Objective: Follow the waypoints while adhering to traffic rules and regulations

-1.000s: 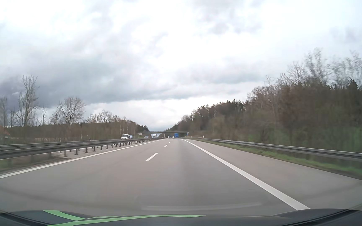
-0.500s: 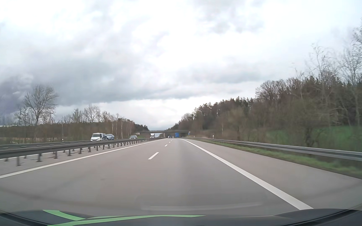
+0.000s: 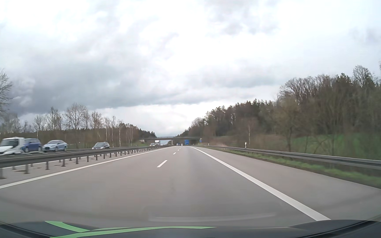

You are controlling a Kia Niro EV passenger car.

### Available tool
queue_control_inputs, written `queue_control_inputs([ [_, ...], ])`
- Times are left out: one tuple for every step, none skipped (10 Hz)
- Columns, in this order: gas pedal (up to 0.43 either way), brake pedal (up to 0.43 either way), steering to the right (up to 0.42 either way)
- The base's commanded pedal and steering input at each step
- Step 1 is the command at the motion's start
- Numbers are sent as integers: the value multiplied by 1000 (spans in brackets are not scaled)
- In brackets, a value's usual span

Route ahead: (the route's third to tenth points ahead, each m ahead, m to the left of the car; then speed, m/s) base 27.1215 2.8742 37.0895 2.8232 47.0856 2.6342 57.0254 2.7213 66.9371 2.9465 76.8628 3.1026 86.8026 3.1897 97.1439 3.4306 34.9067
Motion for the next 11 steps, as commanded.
queue_control_inputs([
  [441,0,-4],
  [441,0,-4],
  [441,0,-4],
  [441,0,-3],
  [441,0,-4],
  [441,0,-4],
  [441,0,-4],
  [441,0,-4],
  [441,0,-4],
  [441,0,-4],
  [441,0,-4],
])
